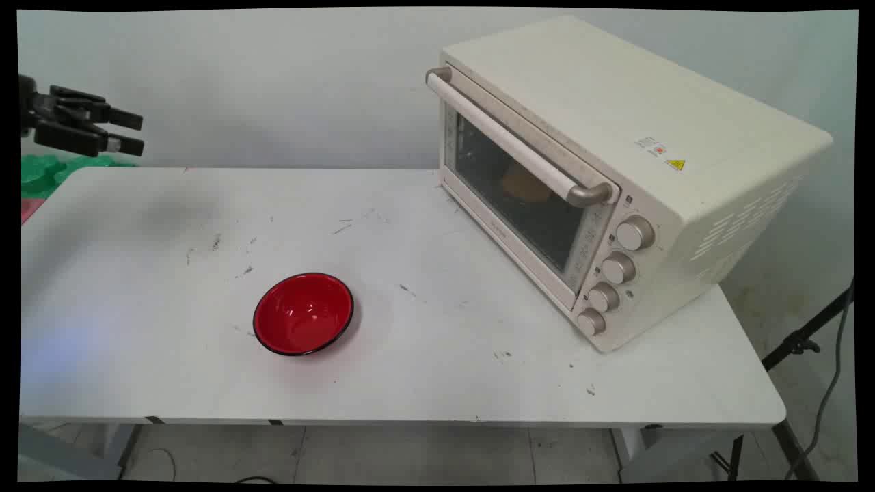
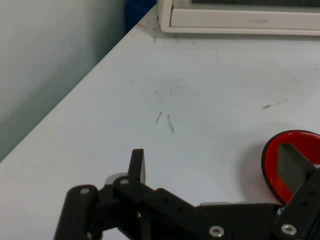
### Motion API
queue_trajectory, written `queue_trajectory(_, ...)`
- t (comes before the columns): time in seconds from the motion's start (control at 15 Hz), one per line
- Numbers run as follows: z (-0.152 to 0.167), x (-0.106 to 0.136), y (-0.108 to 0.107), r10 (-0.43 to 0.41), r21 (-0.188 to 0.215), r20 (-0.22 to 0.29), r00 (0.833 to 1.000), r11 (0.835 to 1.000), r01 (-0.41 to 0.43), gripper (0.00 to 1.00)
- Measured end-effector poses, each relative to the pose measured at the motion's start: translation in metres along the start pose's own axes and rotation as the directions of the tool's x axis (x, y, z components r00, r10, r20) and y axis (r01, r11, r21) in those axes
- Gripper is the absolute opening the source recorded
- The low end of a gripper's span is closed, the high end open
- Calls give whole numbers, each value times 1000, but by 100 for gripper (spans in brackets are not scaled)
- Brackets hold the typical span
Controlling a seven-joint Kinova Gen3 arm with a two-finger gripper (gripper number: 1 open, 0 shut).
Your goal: Open the oven
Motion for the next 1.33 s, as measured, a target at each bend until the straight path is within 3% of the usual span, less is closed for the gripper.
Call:
queue_trajectory(0.47,21,41,16,53,-4,9,999,999,-53,100)
queue_trajectory(0.87,52,94,38,82,21,38,996,996,-82,100)
queue_trajectory(1.33,109,176,78,98,38,38,994,994,-99,100)
